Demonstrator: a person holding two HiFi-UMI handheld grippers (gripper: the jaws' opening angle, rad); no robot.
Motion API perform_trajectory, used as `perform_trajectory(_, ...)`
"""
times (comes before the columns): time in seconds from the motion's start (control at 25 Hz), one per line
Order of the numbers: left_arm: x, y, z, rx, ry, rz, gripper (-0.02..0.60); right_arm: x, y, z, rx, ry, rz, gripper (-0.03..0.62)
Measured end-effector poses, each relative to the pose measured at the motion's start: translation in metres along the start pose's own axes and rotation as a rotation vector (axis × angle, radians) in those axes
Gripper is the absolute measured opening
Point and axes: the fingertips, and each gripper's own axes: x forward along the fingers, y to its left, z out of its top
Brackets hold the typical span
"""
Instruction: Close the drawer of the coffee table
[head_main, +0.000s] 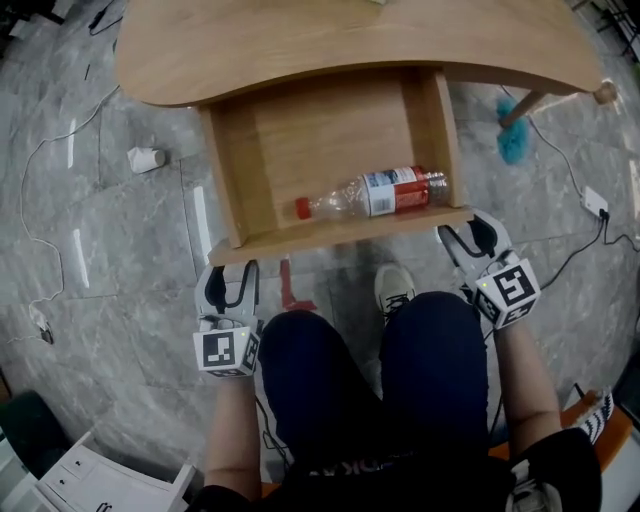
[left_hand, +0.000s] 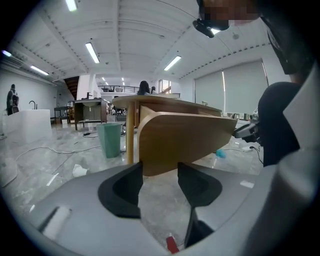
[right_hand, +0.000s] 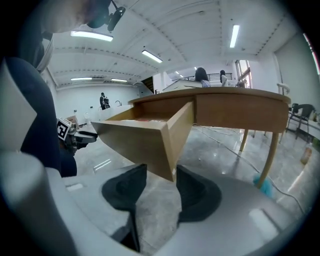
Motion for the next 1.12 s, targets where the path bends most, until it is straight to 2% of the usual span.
perform_trajectory(0.16,-0.003,0.005,-0.001,0.003,0.003,0.021,0.238,0.007,0.002,0.009,-0.008,-0.022,-0.001,0.186)
perform_trajectory(0.28,0.002,0.017,0.002,-0.031,-0.018,0.036,0.265,0.010,0.003,0.013,-0.015,-0.015,0.001,0.192)
perform_trajectory(0.4,0.013,0.015,0.011,0.037,-0.047,-0.020,0.298,0.009,0.005,0.012,-0.028,-0.002,-0.008,0.192)
perform_trajectory(0.52,0.016,0.011,0.018,0.096,-0.068,-0.055,0.296,0.011,0.008,0.011,-0.041,0.017,-0.009,0.192)
perform_trajectory(0.6,0.015,0.009,0.019,0.078,-0.079,-0.064,0.267,0.011,0.007,0.013,-0.040,0.021,-0.010,0.191)
perform_trajectory(0.92,0.011,0.009,0.022,0.027,-0.072,-0.059,0.265,0.006,0.009,0.017,-0.010,0.030,-0.040,0.192)
perform_trajectory(1.12,0.002,0.008,0.039,0.019,-0.113,-0.050,0.267,-0.002,0.011,0.035,0.020,-0.037,-0.036,0.192)
